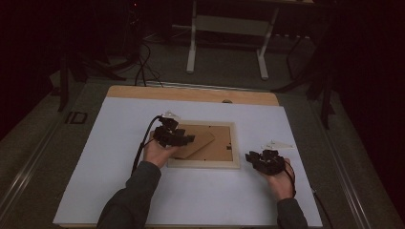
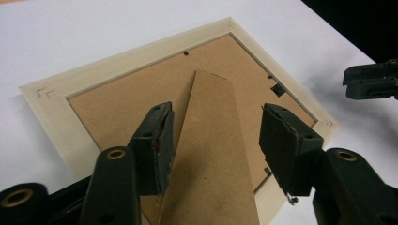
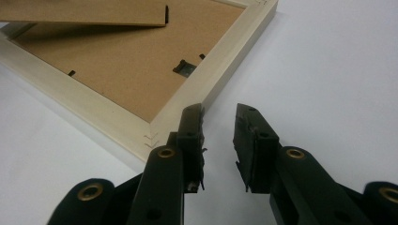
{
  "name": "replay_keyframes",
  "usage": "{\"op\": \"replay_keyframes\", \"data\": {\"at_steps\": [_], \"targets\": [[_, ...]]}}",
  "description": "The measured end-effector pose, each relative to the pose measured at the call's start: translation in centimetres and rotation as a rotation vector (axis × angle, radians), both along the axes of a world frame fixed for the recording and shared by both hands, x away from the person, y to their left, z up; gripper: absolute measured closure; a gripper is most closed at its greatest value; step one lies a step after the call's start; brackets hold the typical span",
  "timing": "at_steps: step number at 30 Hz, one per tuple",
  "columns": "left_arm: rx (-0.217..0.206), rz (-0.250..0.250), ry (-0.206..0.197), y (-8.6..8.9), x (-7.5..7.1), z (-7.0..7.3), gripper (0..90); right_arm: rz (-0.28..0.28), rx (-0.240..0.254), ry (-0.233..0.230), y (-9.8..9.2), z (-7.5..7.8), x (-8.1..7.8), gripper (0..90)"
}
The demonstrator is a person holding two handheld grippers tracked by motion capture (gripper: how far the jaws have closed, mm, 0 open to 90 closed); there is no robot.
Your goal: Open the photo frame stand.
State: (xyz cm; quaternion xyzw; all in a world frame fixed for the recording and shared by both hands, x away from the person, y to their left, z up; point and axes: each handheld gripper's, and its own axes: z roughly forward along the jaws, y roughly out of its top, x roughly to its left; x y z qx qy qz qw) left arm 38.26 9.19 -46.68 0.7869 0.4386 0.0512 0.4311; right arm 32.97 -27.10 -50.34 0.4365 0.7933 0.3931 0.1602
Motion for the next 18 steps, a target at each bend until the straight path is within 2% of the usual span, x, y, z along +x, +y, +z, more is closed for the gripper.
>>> {"op": "replay_keyframes", "data": {"at_steps": [4,9,11,13,18], "targets": [[0.006,-0.021,0.019,-0.1,0.4,-0.3,43.0,-0.001,0.003,-0.001,0.0,0.1,0.0,71.7],[0.008,-0.041,0.03,-0.3,0.8,-0.6,44.7,-0.002,0.004,-0.001,-0.1,0.1,0.0,71.3],[0.028,-0.063,0.043,-0.4,1.0,-0.8,44.9,-0.004,0.005,0.0,-0.2,0.1,0.0,71.2],[0.024,-0.066,0.054,-0.5,1.2,-1.0,44.6,-0.003,0.006,0.0,-0.2,0.1,0.0,71.2],[0.04,-0.077,0.092,-0.8,1.8,-1.7,37.7,-0.001,0.006,-0.001,-0.1,0.1,0.0,70.6]]}}
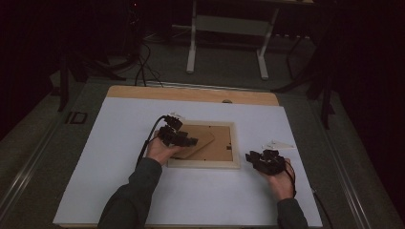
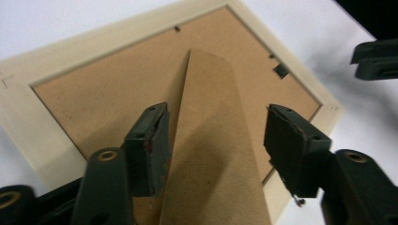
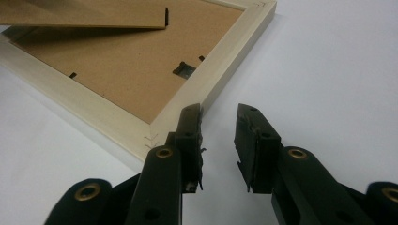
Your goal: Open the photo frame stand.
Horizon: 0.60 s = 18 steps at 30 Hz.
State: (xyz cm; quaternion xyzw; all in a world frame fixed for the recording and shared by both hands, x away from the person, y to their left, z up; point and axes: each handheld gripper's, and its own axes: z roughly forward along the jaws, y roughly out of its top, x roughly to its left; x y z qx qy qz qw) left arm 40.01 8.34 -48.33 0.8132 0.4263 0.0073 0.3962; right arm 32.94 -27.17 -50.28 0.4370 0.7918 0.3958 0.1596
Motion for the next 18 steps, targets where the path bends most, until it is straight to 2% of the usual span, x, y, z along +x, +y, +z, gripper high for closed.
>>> {"op": "replay_keyframes", "data": {"at_steps": [6,11,18], "targets": [[0.029,0.001,0.039,-0.3,0.8,-0.8,30.6,0.001,-0.001,0.006,-0.1,-0.2,0.1,70.5],[0.029,-0.022,0.073,-0.5,1.4,-1.3,30.1,0.002,-0.001,0.005,-0.1,-0.2,0.1,70.5],[0.054,-0.066,0.092,-0.9,1.8,-1.6,30.4,0.001,0.002,0.009,-0.1,-0.2,0.1,70.4]]}}
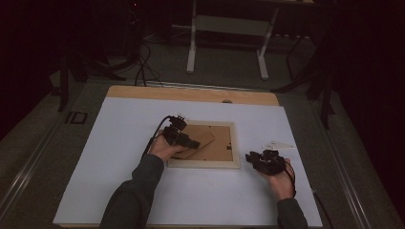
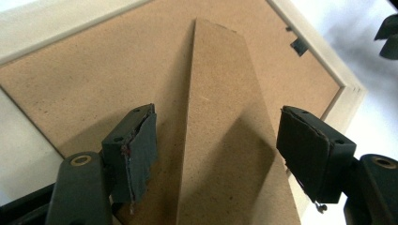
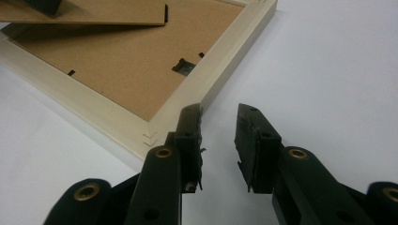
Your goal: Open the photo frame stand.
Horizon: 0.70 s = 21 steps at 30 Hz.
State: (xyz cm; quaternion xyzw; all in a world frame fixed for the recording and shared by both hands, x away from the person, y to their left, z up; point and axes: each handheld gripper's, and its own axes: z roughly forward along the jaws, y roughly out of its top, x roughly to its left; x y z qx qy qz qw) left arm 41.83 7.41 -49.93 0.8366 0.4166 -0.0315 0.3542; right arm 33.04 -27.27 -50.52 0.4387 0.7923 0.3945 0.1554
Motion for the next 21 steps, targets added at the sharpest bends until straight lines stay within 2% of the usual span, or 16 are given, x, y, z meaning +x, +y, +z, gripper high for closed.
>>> {"op": "replay_keyframes", "data": {"at_steps": [7,15,18,21], "targets": [[0.012,-0.028,0.011,-0.6,0.3,-0.2,31.2,0.001,0.0,0.003,0.0,-0.1,0.0,70.3],[0.075,-0.082,0.016,-1.3,0.4,0.1,34.5,-0.004,0.004,0.005,-0.2,-0.1,0.1,70.3],[0.083,-0.083,0.026,-1.4,0.6,0.1,34.5,-0.003,0.003,0.003,-0.2,-0.1,0.1,70.3],[0.074,-0.07,0.051,-1.3,0.9,0.2,34.6,-0.003,0.003,0.004,-0.2,-0.1,0.0,70.2]]}}
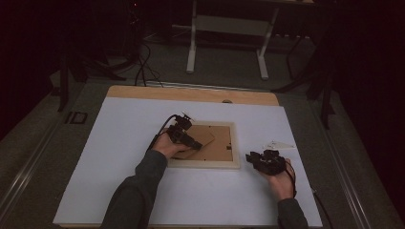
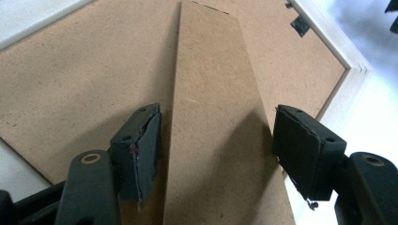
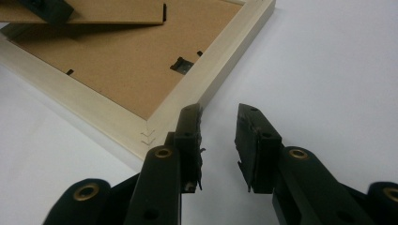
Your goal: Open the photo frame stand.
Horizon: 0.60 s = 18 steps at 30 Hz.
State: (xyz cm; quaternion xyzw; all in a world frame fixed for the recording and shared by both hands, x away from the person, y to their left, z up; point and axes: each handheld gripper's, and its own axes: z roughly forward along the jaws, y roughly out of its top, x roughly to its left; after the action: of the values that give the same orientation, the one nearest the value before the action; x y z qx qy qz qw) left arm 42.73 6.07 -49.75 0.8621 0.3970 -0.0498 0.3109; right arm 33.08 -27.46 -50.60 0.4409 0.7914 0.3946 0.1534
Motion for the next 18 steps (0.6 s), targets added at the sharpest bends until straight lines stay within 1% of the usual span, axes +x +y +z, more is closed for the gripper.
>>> {"op": "replay_keyframes", "data": {"at_steps": [3,6,11,15,16,18], "targets": [[0.012,0.0,0.004,-0.3,0.1,0.1,35.4,0.0,0.001,0.001,0.0,0.0,0.0,70.2],[0.045,-0.005,0.003,-0.9,0.3,0.1,35.8,-0.001,0.003,0.0,-0.1,0.0,0.0,70.1],[0.059,-0.007,0.016,-1.0,0.4,0.0,35.5,0.0,0.005,-0.003,-0.1,0.0,0.0,70.0],[0.076,-0.012,0.008,-1.3,0.3,0.1,35.5,0.0,0.002,0.001,-0.1,0.0,0.0,69.9],[0.088,-0.024,0.001,-1.4,0.3,0.1,35.5,0.003,-0.001,0.001,-0.1,-0.1,0.0,69.7],[0.093,-0.027,-0.002,-1.5,0.2,0.1,35.5,0.003,0.001,0.0,-0.1,-0.1,0.1,69.7]]}}
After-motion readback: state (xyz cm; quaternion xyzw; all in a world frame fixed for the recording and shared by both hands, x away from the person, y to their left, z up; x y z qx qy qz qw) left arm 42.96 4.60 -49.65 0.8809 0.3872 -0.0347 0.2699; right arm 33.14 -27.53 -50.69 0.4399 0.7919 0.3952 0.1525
